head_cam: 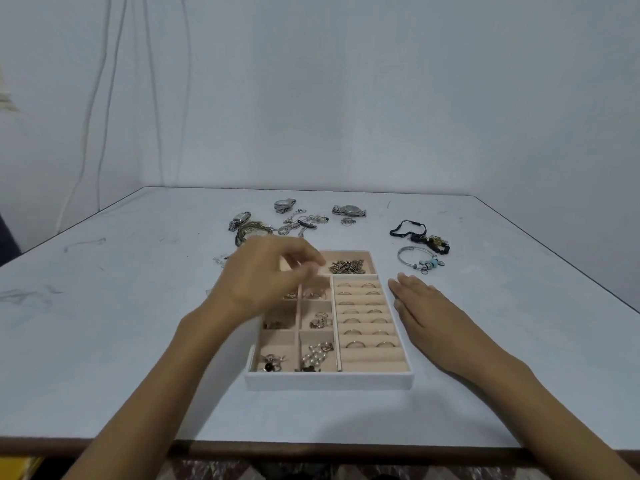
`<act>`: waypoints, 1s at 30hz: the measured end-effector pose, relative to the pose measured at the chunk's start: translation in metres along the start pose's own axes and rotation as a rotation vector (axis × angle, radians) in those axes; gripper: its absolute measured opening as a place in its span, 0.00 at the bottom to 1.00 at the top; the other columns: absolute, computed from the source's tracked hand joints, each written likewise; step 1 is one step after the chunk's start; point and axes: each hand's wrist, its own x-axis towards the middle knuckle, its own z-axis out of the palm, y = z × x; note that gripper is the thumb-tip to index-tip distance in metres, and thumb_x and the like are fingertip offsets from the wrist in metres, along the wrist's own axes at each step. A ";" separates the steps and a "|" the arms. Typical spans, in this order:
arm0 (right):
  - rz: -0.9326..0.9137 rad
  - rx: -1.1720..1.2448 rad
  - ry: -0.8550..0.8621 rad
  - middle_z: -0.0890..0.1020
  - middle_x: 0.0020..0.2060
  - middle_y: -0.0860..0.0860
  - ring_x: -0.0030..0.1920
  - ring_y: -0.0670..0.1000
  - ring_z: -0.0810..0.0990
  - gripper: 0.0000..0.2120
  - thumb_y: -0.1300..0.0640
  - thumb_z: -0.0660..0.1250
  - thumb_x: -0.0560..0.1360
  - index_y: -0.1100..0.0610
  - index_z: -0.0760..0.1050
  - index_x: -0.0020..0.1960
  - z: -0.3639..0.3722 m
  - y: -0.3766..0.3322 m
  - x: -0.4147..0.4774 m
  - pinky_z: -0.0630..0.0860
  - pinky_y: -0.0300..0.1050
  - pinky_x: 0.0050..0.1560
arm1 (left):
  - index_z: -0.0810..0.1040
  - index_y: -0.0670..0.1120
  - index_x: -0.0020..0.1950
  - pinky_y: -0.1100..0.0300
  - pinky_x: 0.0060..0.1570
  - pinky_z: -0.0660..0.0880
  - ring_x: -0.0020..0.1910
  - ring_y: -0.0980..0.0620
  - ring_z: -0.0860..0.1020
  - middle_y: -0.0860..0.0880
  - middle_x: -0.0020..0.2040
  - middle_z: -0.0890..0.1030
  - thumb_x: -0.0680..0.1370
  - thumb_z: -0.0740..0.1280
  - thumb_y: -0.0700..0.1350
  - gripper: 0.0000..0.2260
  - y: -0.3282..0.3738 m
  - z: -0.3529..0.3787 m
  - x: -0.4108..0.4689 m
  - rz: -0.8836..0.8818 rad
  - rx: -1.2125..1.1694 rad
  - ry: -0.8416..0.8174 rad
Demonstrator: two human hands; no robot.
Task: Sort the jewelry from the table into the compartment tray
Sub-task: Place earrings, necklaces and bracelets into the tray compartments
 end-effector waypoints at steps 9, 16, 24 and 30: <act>0.008 -0.032 0.017 0.75 0.63 0.47 0.66 0.53 0.73 0.18 0.54 0.51 0.80 0.55 0.72 0.66 -0.020 0.000 0.012 0.70 0.48 0.64 | 0.82 0.56 0.47 0.54 0.55 0.74 0.55 0.51 0.79 0.54 0.51 0.83 0.75 0.68 0.43 0.08 -0.072 0.007 0.093 -0.372 0.172 0.041; 0.007 0.219 -0.219 0.85 0.44 0.52 0.44 0.51 0.82 0.10 0.60 0.62 0.77 0.54 0.80 0.52 -0.074 0.012 0.076 0.74 0.41 0.44 | 0.80 0.57 0.58 0.53 0.53 0.76 0.56 0.49 0.79 0.50 0.59 0.81 0.78 0.65 0.41 0.14 -0.081 0.033 0.124 -0.201 0.373 -0.218; 0.063 0.662 -0.164 0.85 0.44 0.58 0.40 0.55 0.84 0.07 0.60 0.64 0.78 0.60 0.79 0.53 -0.075 0.007 0.135 0.75 0.42 0.34 | 0.84 0.51 0.46 0.54 0.51 0.78 0.48 0.51 0.82 0.52 0.46 0.85 0.72 0.70 0.37 0.10 -0.090 0.041 0.124 -0.155 0.375 -0.072; 0.134 0.739 -0.044 0.85 0.41 0.57 0.34 0.52 0.80 0.08 0.62 0.63 0.76 0.62 0.80 0.51 -0.052 -0.002 0.152 0.70 0.36 0.27 | 0.79 0.51 0.55 0.53 0.53 0.75 0.55 0.45 0.78 0.48 0.55 0.81 0.76 0.64 0.41 0.10 -0.091 0.045 0.125 -0.201 0.473 -0.070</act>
